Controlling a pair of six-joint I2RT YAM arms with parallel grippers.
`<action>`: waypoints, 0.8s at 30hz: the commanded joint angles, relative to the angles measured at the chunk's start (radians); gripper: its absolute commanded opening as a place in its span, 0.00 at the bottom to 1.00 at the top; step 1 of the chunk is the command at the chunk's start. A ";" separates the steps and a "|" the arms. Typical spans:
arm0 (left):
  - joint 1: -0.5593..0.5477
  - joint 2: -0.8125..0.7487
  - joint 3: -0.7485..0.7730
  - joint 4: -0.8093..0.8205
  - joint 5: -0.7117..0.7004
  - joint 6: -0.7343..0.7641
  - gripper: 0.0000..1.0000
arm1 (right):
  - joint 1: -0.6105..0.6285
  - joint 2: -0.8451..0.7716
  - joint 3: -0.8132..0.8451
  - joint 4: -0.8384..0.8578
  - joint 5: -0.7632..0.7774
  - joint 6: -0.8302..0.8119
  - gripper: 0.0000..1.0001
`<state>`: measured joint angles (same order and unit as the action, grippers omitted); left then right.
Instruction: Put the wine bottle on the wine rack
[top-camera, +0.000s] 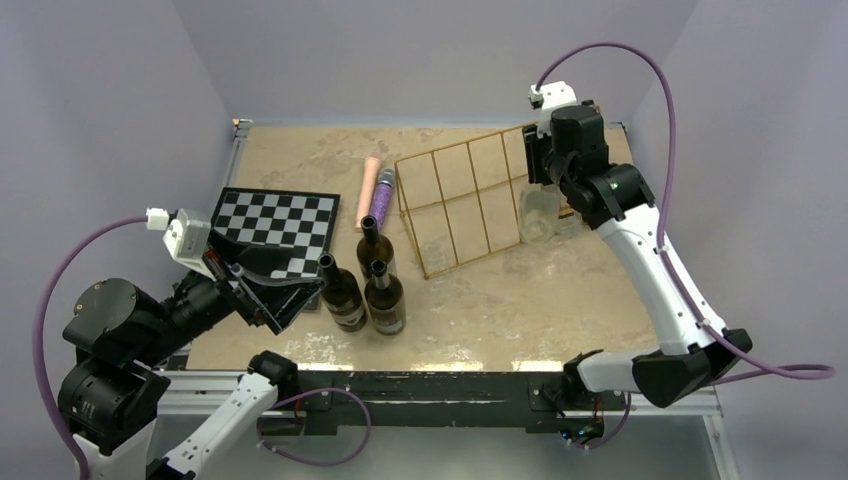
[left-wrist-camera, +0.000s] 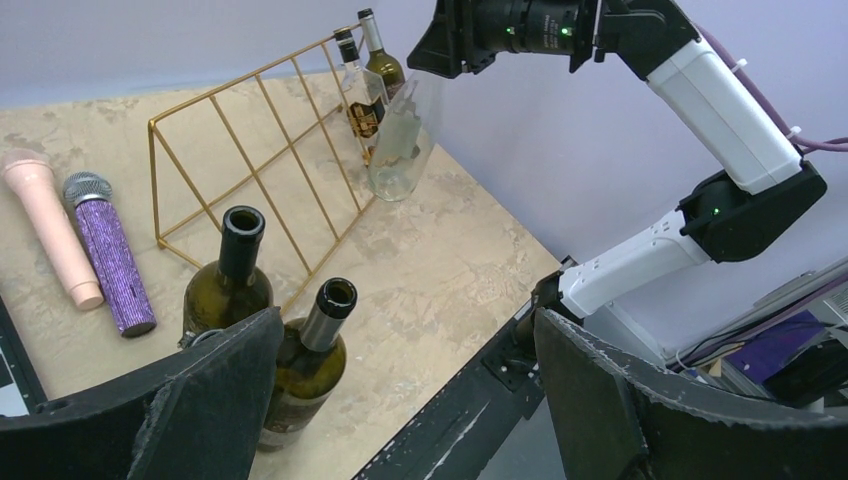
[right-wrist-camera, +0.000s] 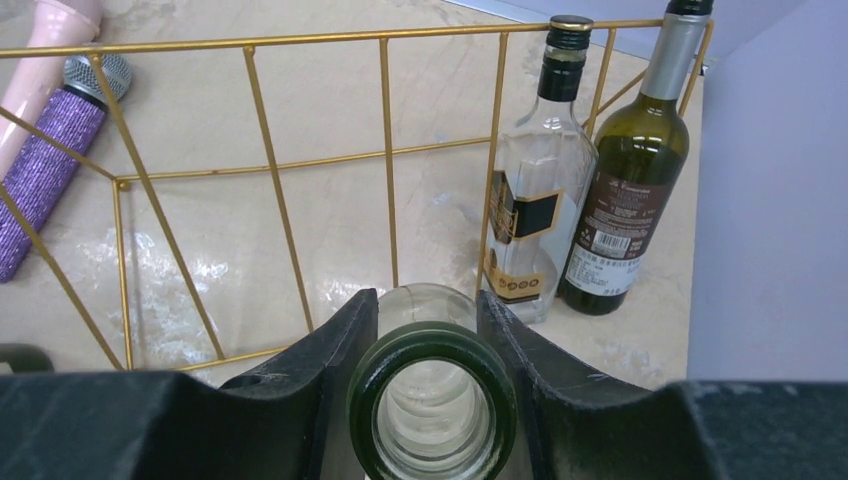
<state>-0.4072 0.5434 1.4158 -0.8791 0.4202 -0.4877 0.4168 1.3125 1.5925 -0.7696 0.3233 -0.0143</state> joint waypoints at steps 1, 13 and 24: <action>-0.004 0.004 0.027 0.029 0.008 -0.015 0.99 | -0.051 0.012 0.037 0.220 -0.021 -0.046 0.00; -0.004 -0.010 -0.008 0.020 -0.017 -0.020 0.99 | -0.143 0.077 -0.016 0.262 -0.103 -0.001 0.00; -0.004 -0.036 -0.019 -0.006 -0.037 -0.023 0.99 | -0.181 0.109 -0.064 0.306 -0.148 0.006 0.00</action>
<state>-0.4072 0.5125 1.4055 -0.8928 0.3935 -0.4889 0.2451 1.4380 1.5124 -0.6552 0.1890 -0.0101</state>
